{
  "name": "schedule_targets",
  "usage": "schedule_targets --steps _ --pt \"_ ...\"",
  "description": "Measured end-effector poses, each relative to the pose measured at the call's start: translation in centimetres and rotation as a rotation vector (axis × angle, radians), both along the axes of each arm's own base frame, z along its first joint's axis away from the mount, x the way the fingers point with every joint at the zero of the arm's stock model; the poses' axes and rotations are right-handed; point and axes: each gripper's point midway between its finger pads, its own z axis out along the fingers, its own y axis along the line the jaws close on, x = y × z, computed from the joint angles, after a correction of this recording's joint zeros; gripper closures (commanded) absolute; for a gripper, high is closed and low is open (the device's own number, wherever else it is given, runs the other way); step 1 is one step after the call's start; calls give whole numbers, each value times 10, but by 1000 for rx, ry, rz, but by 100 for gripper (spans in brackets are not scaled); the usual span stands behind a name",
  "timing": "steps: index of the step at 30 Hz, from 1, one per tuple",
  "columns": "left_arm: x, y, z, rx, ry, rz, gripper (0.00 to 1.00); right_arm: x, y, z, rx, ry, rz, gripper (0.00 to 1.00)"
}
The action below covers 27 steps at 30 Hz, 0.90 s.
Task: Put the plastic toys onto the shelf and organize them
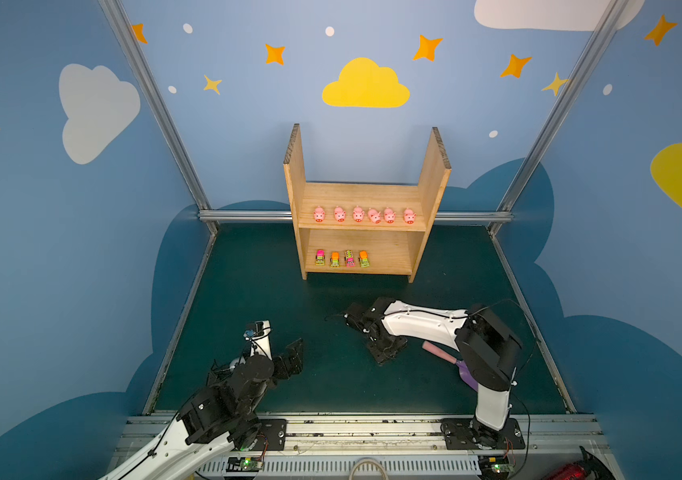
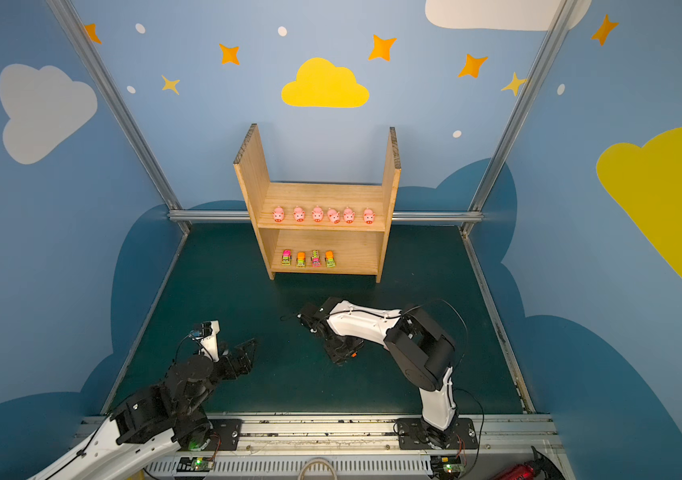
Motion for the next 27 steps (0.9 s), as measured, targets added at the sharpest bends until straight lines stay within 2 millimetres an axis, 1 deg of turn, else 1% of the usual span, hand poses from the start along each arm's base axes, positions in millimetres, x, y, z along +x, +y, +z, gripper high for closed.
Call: schedule_targets --steps 2,4,7,10,13,18,21,27 --pt "0 0 0 1 1 0 0 1 1 1 3 0 5 45" --pt "0 0 -1 2 2 0 0 2 3 1 5 -1 12 45" --pt "0 0 -1 5 3 0 0 4 6 1 6 -1 21 50" --pt "0 0 -1 5 3 1 0 5 7 1 8 -1 22 50" --pt "0 0 -1 5 3 0 0 6 8 1 9 -4 21 45" --pt "0 0 -3 14 9 0 0 8 8 4 25 -19 13 33" --pt "1 -1 -5 29 16 -3 0 6 5 13 74 -54 6 31" --pt "4 -7 -8 55 39 -13 0 -4 -8 47 253 -157 -65 29"
